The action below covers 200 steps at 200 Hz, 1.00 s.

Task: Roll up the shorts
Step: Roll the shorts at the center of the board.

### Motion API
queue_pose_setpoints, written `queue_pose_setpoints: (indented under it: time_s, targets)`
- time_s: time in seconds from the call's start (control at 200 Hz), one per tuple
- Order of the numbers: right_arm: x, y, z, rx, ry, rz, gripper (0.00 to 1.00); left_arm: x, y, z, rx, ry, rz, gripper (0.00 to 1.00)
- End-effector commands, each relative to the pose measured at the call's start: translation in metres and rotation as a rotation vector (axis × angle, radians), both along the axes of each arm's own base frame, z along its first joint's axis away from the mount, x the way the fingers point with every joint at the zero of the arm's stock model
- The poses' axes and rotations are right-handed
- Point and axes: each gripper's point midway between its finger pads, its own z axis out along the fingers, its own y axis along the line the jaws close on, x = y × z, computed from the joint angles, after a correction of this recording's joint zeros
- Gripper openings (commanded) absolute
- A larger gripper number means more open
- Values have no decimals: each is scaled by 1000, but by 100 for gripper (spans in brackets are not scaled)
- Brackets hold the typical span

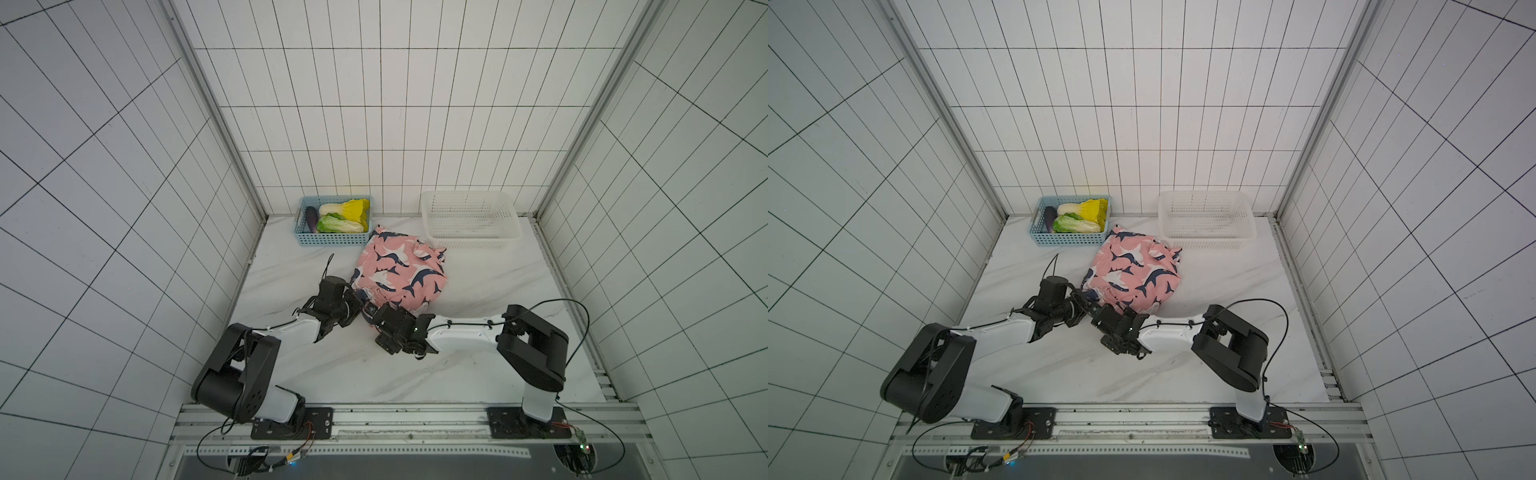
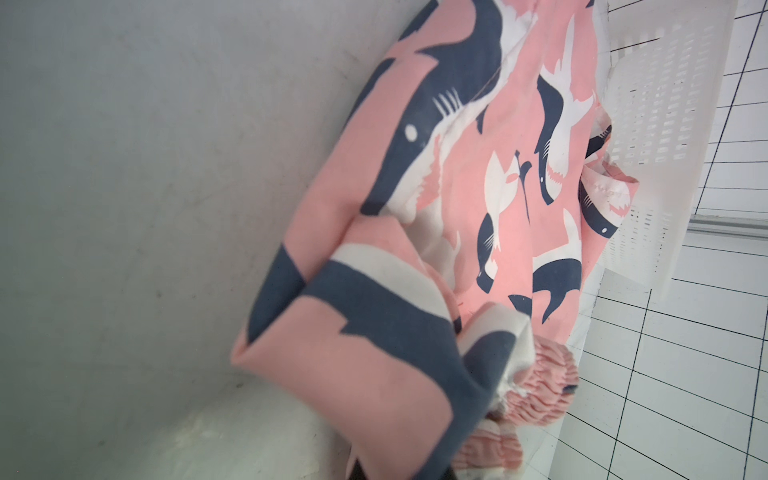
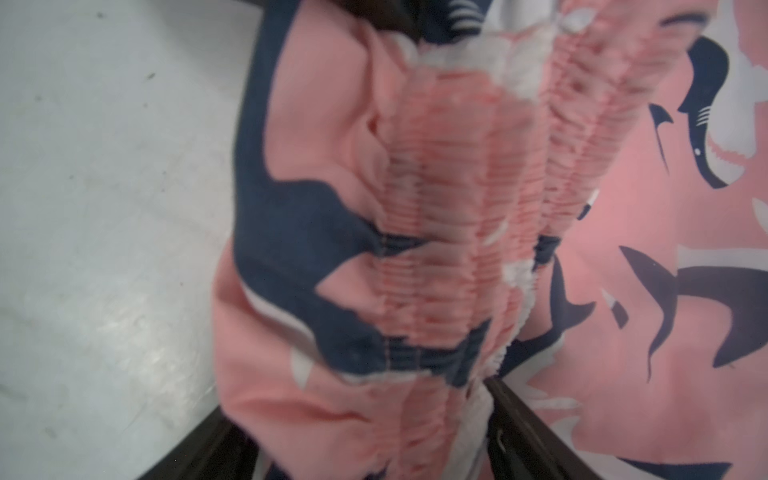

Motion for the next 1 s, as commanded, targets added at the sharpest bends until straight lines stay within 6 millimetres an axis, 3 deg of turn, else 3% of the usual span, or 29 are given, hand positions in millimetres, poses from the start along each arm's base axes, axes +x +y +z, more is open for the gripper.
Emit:
queue_pose_setpoints:
  time_s: [0.0, 0.085, 0.175, 0.235, 0.355, 0.46, 0.6, 0.665, 0.79, 0.995]
  targets:
    - [13, -29, -28, -106, 19, -66, 59, 0, -1, 6, -27, 3, -3, 0]
    - [11, -35, -27, -71, 106, -63, 21, 1, 3, 8, -26, 3, 2, 0]
    - [-2, -37, -22, -31, 250, -15, 5, 2, 7, 10, -21, 5, 5, 0]
    - [-17, -36, -16, -3, 372, 36, 2, 3, 10, 12, -20, 2, 0, 1]
    - [-42, -30, -6, 38, 565, 121, 0, 3, 18, 24, 12, -27, -3, 48]
    - [-59, -24, 1, 52, 707, 165, 0, -3, 32, 43, 73, -81, 21, 70]
    - [-66, -12, 18, 178, 917, 160, 0, -19, 45, 68, 109, -174, 30, 74]
    - [-62, -6, 28, 271, 1022, 131, 0, -28, 44, 71, 97, -195, 12, 74]
    - [-48, -1, 30, 405, 1172, 58, 0, -45, 42, 55, 88, -172, -14, 75]
    - [-22, -2, 11, 575, 1356, -86, 0, -59, 26, 38, 73, -213, -55, 76]
